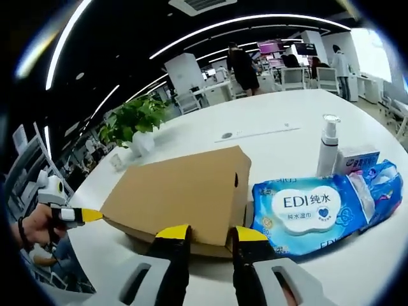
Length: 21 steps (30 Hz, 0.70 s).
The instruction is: Operate the shoe box by opening the lid, removing the specified soft item, and placing it in the target area until the item is outside and the box remains undamaged.
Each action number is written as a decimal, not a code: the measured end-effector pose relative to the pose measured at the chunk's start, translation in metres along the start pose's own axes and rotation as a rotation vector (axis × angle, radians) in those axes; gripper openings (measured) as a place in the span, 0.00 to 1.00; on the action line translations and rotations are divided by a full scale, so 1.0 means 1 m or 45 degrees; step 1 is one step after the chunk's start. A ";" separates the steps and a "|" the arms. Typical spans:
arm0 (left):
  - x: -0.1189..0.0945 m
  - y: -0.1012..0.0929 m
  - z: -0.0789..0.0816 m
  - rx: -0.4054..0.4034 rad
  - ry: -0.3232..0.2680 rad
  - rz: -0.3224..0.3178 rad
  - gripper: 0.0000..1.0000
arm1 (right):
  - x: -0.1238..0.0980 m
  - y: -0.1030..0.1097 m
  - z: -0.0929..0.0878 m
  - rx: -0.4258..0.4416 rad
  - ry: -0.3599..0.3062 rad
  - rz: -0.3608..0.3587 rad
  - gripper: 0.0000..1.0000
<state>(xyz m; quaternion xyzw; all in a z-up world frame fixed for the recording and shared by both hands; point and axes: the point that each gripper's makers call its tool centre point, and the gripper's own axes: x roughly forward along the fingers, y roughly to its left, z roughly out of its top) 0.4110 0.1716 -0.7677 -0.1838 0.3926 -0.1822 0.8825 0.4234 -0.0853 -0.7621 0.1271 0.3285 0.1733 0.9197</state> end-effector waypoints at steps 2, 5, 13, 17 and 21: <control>0.000 0.000 0.000 -0.003 0.000 0.002 0.30 | 0.001 -0.001 0.001 0.000 -0.002 -0.003 0.22; 0.001 -0.001 0.001 -0.004 0.001 0.005 0.30 | 0.002 -0.002 0.002 0.004 -0.004 -0.006 0.22; 0.000 -0.003 0.000 0.011 0.010 0.003 0.30 | 0.000 -0.001 0.001 0.008 -0.005 -0.002 0.22; -0.005 -0.005 0.000 0.065 -0.002 0.020 0.38 | -0.012 -0.003 0.002 0.001 -0.025 0.009 0.27; -0.022 -0.011 -0.001 0.077 -0.058 0.026 0.43 | -0.050 -0.024 0.002 -0.057 -0.088 -0.047 0.36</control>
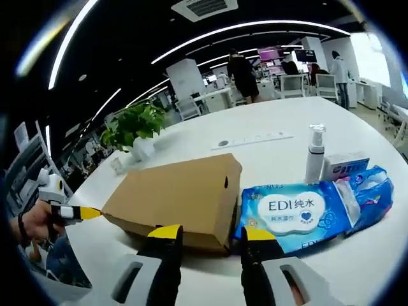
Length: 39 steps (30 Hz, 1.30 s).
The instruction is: Operate the shoe box by opening the lid, removing the specified soft item, and placing it in the target area until the item is outside and the box remains undamaged.
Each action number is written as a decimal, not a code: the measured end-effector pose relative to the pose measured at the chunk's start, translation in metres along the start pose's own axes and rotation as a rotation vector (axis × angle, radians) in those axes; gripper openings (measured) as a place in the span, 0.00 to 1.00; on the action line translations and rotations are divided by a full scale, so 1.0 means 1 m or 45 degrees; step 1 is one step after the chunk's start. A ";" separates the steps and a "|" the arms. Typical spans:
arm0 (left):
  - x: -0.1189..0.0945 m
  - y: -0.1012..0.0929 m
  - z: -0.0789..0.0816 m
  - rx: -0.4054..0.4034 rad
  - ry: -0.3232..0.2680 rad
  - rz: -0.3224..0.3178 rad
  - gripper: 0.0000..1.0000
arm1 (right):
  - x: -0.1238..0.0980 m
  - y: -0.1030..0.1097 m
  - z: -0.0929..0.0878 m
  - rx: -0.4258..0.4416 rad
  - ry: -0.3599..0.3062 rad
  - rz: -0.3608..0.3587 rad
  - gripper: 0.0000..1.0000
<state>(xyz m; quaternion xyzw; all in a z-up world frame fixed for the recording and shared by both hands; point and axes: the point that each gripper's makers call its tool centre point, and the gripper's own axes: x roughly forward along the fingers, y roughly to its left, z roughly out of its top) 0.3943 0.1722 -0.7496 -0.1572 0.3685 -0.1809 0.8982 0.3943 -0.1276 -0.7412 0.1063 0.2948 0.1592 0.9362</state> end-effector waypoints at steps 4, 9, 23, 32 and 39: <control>-0.018 -0.006 -0.003 0.020 -0.048 0.020 0.45 | -0.045 -0.031 -0.008 -0.047 -0.021 -0.087 0.39; -0.034 -0.032 -0.011 0.074 -0.108 -0.009 0.47 | -0.099 -0.058 -0.012 -0.019 -0.097 -0.194 0.42; -0.043 -0.083 -0.029 0.213 -0.193 -0.033 0.54 | -0.127 -0.059 0.002 -0.186 -0.205 -0.238 0.46; -0.038 -0.067 -0.040 0.243 -0.140 0.048 0.56 | -0.129 -0.062 -0.002 -0.147 -0.197 -0.212 0.48; -0.037 -0.062 -0.043 0.279 -0.126 0.081 0.57 | -0.121 -0.055 -0.003 -0.224 -0.178 -0.208 0.49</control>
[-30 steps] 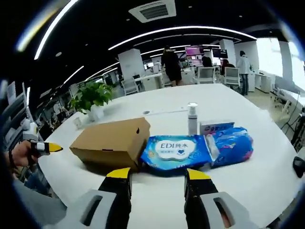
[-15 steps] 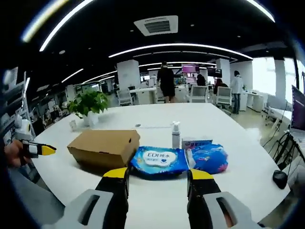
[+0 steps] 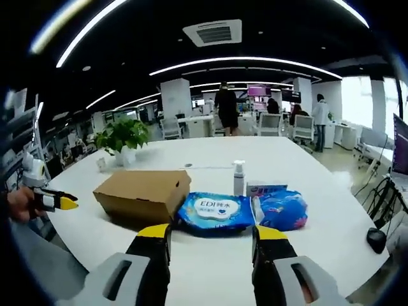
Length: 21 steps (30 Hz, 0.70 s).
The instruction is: Operate the shoe box by opening the lid, removing the specified soft item, and placing it in the target area until the item is outside and the box remains undamaged.
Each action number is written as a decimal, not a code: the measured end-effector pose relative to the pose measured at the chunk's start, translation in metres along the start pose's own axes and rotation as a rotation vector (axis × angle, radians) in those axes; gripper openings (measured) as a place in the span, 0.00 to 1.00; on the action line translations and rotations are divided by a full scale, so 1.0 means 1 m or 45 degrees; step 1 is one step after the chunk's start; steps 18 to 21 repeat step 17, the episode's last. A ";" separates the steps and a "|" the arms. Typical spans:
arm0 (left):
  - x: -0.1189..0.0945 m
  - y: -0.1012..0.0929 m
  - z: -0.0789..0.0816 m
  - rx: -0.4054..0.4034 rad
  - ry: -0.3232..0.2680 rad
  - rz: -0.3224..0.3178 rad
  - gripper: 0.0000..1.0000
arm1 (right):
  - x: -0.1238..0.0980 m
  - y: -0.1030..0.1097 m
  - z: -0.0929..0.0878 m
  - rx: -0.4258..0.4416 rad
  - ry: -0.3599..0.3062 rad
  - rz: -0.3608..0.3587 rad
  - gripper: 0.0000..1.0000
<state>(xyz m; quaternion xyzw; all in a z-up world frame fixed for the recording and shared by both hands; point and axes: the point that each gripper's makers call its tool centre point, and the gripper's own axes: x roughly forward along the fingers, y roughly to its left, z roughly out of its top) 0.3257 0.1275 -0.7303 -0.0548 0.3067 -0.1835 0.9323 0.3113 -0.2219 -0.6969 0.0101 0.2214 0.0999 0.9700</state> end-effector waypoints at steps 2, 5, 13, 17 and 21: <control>0.001 0.000 0.000 0.001 0.003 -0.002 0.57 | 0.001 0.004 0.000 -0.008 0.001 0.014 0.50; 0.002 0.002 -0.001 0.008 0.012 0.002 0.57 | 0.004 0.009 -0.001 -0.034 0.016 0.034 0.50; 0.002 0.008 -0.002 -0.003 0.008 0.026 0.58 | 0.005 0.016 0.001 -0.084 0.014 0.055 0.50; 0.001 0.005 -0.002 0.000 0.006 0.022 0.58 | 0.004 0.013 -0.002 -0.081 0.026 0.041 0.51; 0.001 0.005 -0.002 0.000 0.006 0.022 0.58 | 0.004 0.013 -0.002 -0.081 0.026 0.041 0.51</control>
